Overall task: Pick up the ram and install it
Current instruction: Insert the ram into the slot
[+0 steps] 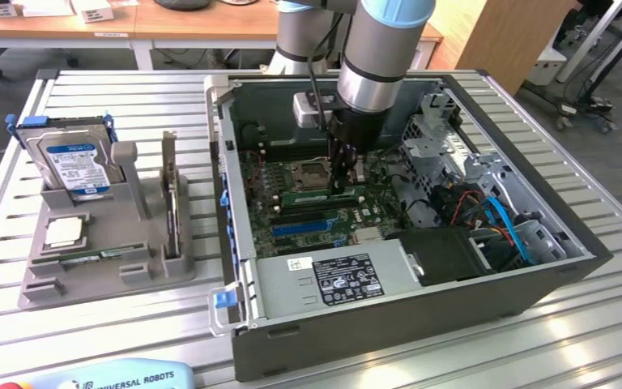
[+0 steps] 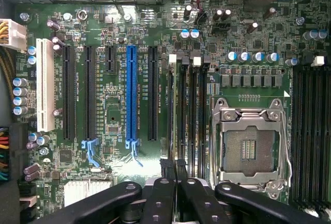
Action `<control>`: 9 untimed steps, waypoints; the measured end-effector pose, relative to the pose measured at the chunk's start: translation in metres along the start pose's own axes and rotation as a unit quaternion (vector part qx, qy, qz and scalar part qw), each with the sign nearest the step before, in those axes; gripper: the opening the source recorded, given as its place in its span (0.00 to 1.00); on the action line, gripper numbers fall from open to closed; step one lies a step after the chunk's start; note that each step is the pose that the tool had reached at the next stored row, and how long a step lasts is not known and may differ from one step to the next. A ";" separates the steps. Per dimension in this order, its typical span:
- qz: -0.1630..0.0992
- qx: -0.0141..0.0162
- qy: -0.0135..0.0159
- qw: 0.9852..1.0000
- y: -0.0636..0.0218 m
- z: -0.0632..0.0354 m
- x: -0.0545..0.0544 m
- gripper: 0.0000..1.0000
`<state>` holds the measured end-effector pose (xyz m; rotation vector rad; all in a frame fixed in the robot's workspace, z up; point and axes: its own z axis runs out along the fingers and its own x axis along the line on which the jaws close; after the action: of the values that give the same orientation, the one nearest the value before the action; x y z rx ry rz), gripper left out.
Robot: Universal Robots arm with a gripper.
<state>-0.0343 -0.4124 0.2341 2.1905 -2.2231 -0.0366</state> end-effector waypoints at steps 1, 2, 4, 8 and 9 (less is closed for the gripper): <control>0.000 0.000 0.000 1.000 0.0000 0.0006 0.000 0.11; 0.000 0.000 0.000 1.000 0.0000 0.0011 0.000 0.11; 0.000 0.000 0.000 1.000 0.0000 0.0013 0.000 0.11; 0.000 0.000 0.000 1.000 0.0000 0.0016 0.000 0.11; 0.000 0.000 0.000 1.000 0.0000 0.0021 0.000 0.11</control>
<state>-0.0343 -0.4125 0.2321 2.1899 -2.2235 -0.0365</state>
